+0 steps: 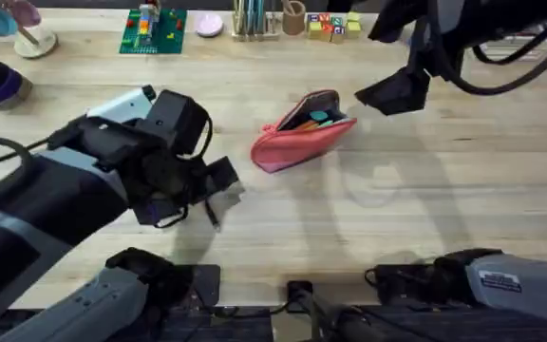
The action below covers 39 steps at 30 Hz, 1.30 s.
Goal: Unzip the bag, pick up the pens from the table one at a time and place them inside, then zip the bag closed.
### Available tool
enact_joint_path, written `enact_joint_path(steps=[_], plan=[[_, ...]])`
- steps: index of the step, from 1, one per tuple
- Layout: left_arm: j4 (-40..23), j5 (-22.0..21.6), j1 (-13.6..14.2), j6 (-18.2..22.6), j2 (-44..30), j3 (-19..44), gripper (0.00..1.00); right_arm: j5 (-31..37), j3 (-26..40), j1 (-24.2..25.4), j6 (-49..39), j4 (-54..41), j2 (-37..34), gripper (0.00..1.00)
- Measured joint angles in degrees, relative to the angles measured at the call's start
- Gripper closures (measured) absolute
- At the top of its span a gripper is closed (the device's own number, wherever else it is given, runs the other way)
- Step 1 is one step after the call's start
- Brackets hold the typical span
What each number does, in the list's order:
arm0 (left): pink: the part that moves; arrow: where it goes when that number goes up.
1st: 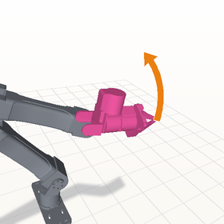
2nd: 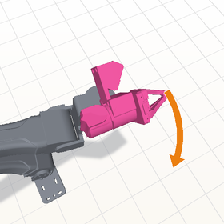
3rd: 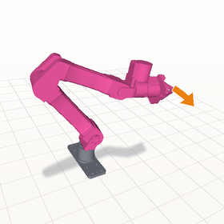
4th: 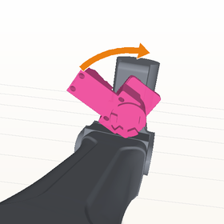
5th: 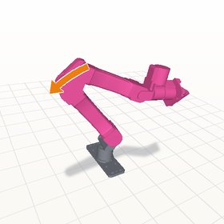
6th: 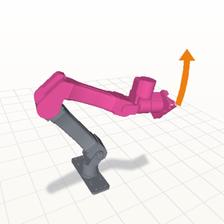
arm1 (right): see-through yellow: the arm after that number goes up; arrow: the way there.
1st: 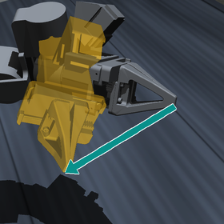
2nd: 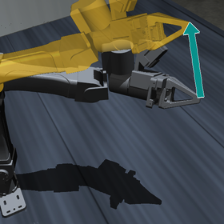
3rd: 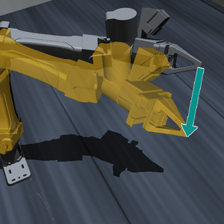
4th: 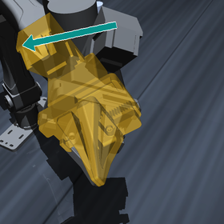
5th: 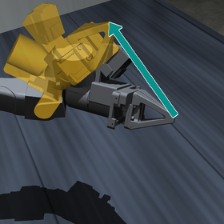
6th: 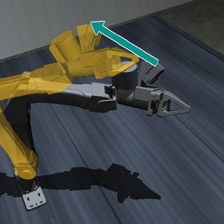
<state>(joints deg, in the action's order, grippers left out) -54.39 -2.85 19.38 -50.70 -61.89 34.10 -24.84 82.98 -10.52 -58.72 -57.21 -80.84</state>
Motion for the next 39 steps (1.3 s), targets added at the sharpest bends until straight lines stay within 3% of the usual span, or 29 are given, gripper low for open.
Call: enact_joint_path(steps=[6, 15, 27, 31, 32, 39], plan=[[0.71, -0.84, 0.0, -1.97, -0.57, -1.24, 0.006, 0.0, 0.0, 0.0, 0.0, -0.02, 0.0, 0.005], [0.16, -0.15, -0.02, -2.46, -7.86, 2.0, 0.005, -0.01, 0.0, 0.0, -0.02, -0.02, 0.0, 0.006], [0.16, 0.13, -0.02, -2.46, -8.83, 2.61, 0.105, -0.01, 0.0, 0.0, -0.02, 0.0, 0.0, 0.005], [0.47, 0.37, 0.0, -2.53, -8.91, 2.68, 0.227, 0.0, 0.0, 0.0, 0.0, 0.0, -0.02, 0.005], [1.0, 0.78, 0.0, -2.74, -8.94, 2.76, 0.386, 0.0, 0.0, 0.0, -0.02, 0.0, 0.0, 0.005], [1.83, 1.32, 0.0, -3.36, -8.94, 2.78, 0.783, 0.0, 0.0, 0.0, -0.02, -0.01, -0.01, 0.005]])
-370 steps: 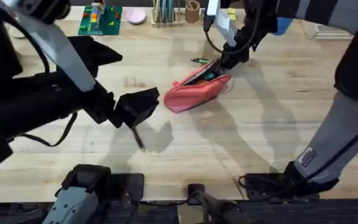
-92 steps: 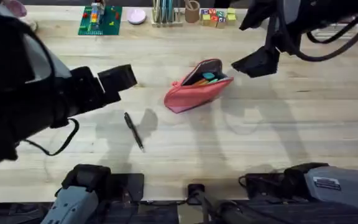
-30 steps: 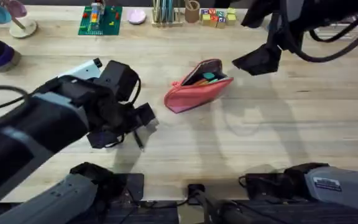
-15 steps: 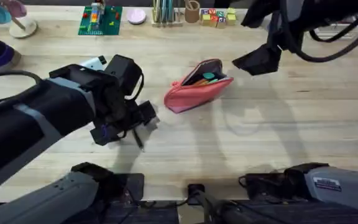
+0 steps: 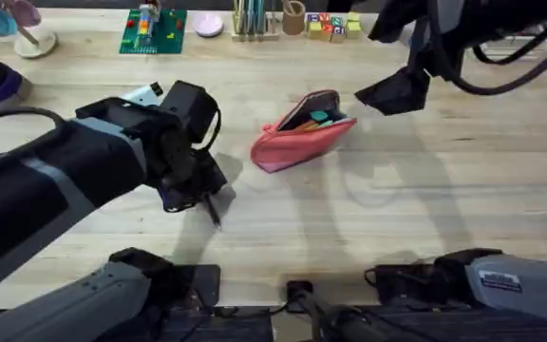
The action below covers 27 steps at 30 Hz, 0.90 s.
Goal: Unzip the bag, pick up the pens from the table one at a time and place them inside, then zip the bag closed.
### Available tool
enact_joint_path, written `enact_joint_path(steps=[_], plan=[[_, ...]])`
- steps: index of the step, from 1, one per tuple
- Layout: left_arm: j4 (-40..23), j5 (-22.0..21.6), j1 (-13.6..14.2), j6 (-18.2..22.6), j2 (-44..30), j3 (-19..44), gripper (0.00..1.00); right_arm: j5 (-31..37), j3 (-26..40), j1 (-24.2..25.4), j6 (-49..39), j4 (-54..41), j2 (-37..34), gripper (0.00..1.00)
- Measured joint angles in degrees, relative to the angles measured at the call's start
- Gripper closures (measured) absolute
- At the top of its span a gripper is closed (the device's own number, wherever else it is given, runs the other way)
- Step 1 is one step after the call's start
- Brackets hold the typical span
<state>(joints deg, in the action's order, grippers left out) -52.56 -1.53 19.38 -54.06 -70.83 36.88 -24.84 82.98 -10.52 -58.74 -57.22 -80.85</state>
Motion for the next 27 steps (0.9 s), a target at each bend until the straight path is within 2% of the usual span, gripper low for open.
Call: enact_joint_path(steps=[3, 5, 17, 23, 27], plan=[[0.37, 0.26, 0.0, -0.17, 0.0, 0.07, 0.918, 0.0, 0.0, 0.0, 0.0, 0.0, -0.01, 0.005], [0.31, 0.25, 0.0, -0.2, 0.0, 0.15, 0.949, 0.0, 0.0, 0.0, 0.0, 0.01, 0.01, 0.005], [0.2, 0.23, 0.0, -0.37, -0.04, 0.47, 0.96, 0.0, 0.0, 0.0, -0.04, 0.01, 0.01, 0.005], [-1.76, -0.14, 0.07, -0.33, -2.55, 2.78, 0.96, 0.0, 0.0, 0.0, -0.22, 0.01, 0.01, 0.005], [-4.22, -2.5, 0.2, 0.86, -4.28, 5.13, 0.959, 0.0, 0.0, 0.0, -0.44, 0.04, 0.01, 0.005]])
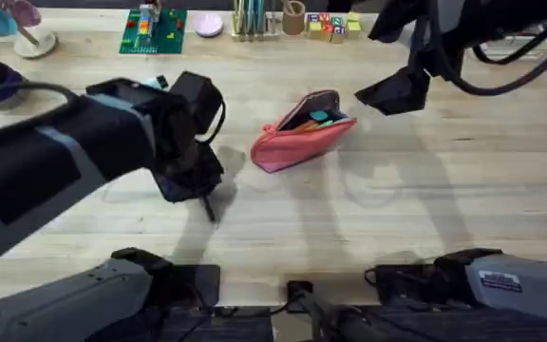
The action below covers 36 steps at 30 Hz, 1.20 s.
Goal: Unzip the bag, pick up the pens from the table one at a time and place them inside, then zip the bag closed.
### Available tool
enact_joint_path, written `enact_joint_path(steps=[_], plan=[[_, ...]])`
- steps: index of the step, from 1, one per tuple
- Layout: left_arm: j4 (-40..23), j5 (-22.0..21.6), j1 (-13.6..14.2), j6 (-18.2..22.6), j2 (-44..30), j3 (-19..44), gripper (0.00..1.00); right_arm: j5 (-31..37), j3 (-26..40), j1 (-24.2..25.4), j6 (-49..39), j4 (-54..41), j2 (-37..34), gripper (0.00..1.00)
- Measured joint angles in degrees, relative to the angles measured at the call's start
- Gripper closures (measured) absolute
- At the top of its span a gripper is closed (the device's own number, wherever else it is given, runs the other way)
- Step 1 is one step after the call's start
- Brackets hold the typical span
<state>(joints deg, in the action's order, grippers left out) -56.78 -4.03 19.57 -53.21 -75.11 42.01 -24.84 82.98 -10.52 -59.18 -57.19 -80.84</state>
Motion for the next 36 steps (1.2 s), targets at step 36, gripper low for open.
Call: enact_joint_path(steps=[36], plan=[[40.99, 6.76, 2.47, 42.52, -0.61, 22.48, 0.958, -3.39, -0.02, 7.56, 1.76, -1.83, 6.21, 0.005]])
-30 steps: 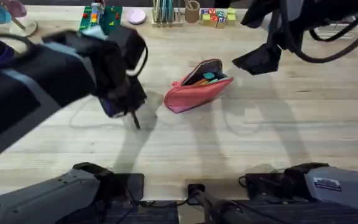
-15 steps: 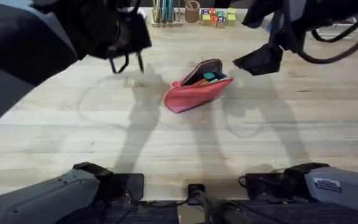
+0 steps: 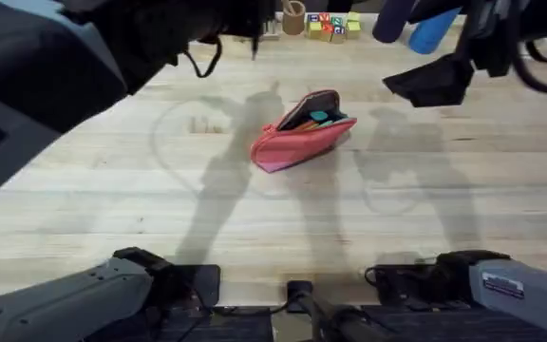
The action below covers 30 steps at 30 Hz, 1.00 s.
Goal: Unzip the bag, pick up the pens from the table one at a time and place them inside, then zip the bag closed.
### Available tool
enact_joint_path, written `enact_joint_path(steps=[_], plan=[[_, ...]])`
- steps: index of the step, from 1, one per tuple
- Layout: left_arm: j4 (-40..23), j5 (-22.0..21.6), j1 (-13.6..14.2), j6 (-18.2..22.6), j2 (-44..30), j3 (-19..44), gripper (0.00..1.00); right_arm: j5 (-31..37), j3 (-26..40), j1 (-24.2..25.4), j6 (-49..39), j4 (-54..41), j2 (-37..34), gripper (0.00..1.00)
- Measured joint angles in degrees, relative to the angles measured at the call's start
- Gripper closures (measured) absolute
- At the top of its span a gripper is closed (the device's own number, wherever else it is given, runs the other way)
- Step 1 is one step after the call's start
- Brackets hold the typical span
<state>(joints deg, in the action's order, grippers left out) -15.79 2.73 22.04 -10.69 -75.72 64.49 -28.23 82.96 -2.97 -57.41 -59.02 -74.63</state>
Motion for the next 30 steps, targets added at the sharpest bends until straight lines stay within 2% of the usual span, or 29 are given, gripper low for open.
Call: enact_joint_path(steps=[7, 18, 24, 28, 30], plan=[[3.18, 12.1, 2.03, 9.95, -3.61, 0.0, 0.958, -3.16, 0.0, 3.59, 0.18, 0.08, 0.04, 0.005], [5.64, 32.45, 2.43, 15.24, -9.34, 0.0, 0.958, -4.4, 0.0, 3.65, 0.2, 0.32, 0.04, 0.005], [4.23, 36.65, 3.11, 16.34, -9.99, 0.0, 0.958, -4.41, 0.0, 3.65, 0.2, 0.37, 0.04, 0.005], [1.56, 37.04, 5.5, 17.97, -11.63, 0.02, 0.959, -4.41, 0.0, 3.65, 0.2, 0.39, 0.04, 0.005], [-0.71, 35.66, 7.34, 19.47, -13.07, 0.02, 0.959, -4.41, 0.0, 3.63, 0.2, 0.37, 0.04, 0.006]])
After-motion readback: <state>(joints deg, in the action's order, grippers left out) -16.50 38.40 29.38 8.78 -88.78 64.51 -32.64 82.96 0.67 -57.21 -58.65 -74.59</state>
